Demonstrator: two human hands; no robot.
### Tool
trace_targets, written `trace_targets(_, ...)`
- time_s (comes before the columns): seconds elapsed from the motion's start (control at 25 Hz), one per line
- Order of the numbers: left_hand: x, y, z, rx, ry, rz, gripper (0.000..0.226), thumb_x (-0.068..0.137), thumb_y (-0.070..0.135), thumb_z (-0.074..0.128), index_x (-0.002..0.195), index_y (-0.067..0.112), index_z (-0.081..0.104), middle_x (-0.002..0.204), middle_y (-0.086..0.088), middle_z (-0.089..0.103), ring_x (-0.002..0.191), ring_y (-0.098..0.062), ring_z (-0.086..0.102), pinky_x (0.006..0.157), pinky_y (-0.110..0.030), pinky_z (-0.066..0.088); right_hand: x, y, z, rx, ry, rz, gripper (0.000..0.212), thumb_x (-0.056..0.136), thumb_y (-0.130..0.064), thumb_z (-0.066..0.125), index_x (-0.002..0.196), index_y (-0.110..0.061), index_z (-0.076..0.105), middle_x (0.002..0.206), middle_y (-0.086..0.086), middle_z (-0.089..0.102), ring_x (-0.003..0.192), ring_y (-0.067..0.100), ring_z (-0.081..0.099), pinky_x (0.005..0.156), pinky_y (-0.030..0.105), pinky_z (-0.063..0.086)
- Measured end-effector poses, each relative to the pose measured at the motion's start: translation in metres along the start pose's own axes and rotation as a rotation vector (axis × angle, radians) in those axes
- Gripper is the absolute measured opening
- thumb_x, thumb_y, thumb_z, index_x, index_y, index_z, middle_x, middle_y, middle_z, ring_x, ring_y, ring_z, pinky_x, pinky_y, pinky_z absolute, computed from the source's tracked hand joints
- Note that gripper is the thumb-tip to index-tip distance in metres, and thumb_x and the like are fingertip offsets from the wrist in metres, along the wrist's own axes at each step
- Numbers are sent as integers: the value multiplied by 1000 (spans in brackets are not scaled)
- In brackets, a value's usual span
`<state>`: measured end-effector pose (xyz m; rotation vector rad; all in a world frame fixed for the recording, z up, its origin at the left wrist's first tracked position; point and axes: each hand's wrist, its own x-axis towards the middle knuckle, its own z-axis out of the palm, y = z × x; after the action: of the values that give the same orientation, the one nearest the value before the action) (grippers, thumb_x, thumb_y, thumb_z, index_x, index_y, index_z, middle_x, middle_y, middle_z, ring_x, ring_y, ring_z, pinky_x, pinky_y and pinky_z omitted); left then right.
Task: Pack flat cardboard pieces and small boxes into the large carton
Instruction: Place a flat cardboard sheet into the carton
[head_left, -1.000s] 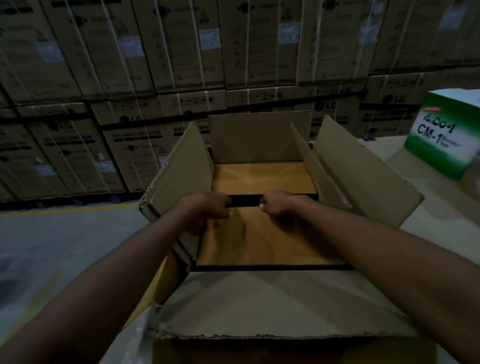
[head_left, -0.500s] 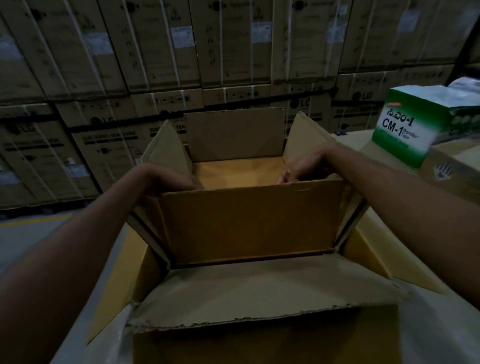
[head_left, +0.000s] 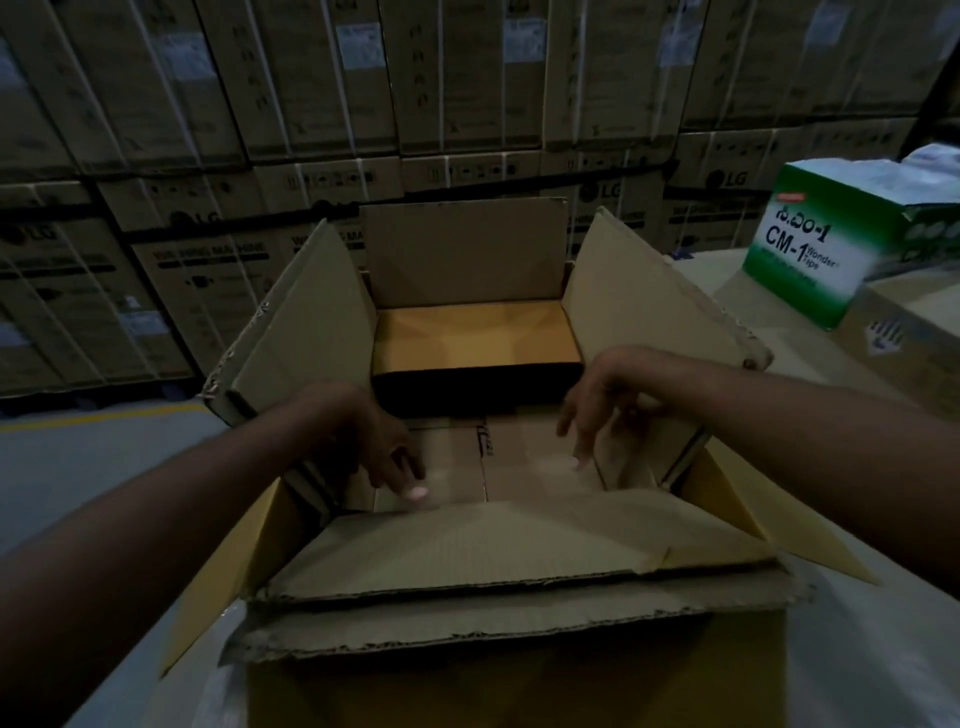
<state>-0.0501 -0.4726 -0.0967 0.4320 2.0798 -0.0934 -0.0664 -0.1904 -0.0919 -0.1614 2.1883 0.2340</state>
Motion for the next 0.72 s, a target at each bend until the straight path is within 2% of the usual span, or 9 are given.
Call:
trace_targets(0.12, 28, -5, -17, 142, 271, -101, 94, 81, 68, 68, 154, 18, 37, 154, -4, 44, 137, -25, 47, 113, -42, 40, 16, 14, 2, 487, 396, -70, 69, 84, -23, 80, 147, -16, 53, 151, 12, 52, 136, 32, 52, 109, 44, 48)
trace_targets(0.16, 39, -8, -24, 178, 343, -124, 90, 85, 63, 69, 155, 17, 36, 155, -5, 42, 139, -26, 45, 113, -41, 40, 28, 17, 0, 542, 492, -67, 62, 84, -17, 78, 143, -12, 58, 144, 14, 58, 131, 32, 57, 106, 42, 50)
trace_targets(0.2, 47, -11, -31, 195, 392, -137, 88, 86, 58, 70, 155, 17, 34, 156, -5, 40, 140, -27, 43, 113, -41, 39, 32, 16, -3, 508, 508, -15, 62, 86, -15, 76, 145, -12, 56, 145, 14, 58, 131, 32, 57, 106, 41, 50)
trace_targets(0.24, 54, -13, -39, 197, 428, -133, 89, 87, 55, 71, 156, 17, 32, 158, -5, 38, 142, -27, 41, 114, -42, 38, 34, 10, -6, 375, 462, 36, 70, 89, -17, 73, 153, -15, 45, 152, 13, 50, 136, 32, 52, 108, 41, 48)
trace_targets(0.32, 68, -17, -50, 199, 444, -115, 90, 87, 50, 73, 158, 17, 28, 160, -6, 35, 143, -27, 39, 115, -43, 38, 63, -4, -7, 131, 319, 52, 92, 94, -26, 69, 164, -31, 10, 169, 8, 18, 150, 33, 31, 117, 48, 38)
trace_targets(0.4, 83, -22, -56, 229, 433, -118, 92, 87, 49, 73, 159, 19, 24, 160, -7, 33, 143, -28, 38, 115, -43, 38, 87, -2, -11, 22, 372, 67, 102, 94, -27, 67, 162, -37, -8, 172, 4, -4, 155, 34, 16, 123, 54, 24)
trace_targets(0.56, 97, -38, -62, 344, 522, -170, 93, 88, 56, 66, 161, 30, 16, 165, -3, 23, 148, -28, 31, 115, -44, 34, 90, 10, -24, -84, 850, 43, 98, 89, -28, 67, 163, -30, 3, 169, 5, 11, 151, 32, 23, 120, 64, 18)
trace_targets(0.64, 93, -47, -71, 346, 706, -185, 93, 89, 55, 63, 161, 33, 9, 167, 0, 16, 150, -27, 27, 114, -47, 30, 86, 16, -47, 21, 1015, 25, 103, 88, -26, 67, 163, -33, -2, 171, 4, 1, 153, 32, 16, 119, 65, 19)
trace_targets(0.72, 88, -57, -90, 297, 880, -193, 97, 90, 55, 62, 162, 33, 0, 169, 0, 7, 152, -27, 19, 115, -51, 26, 84, 23, -76, 104, 1059, 27, 108, 88, -26, 67, 162, -35, -11, 171, 0, -13, 156, 31, 5, 119, 65, 20)
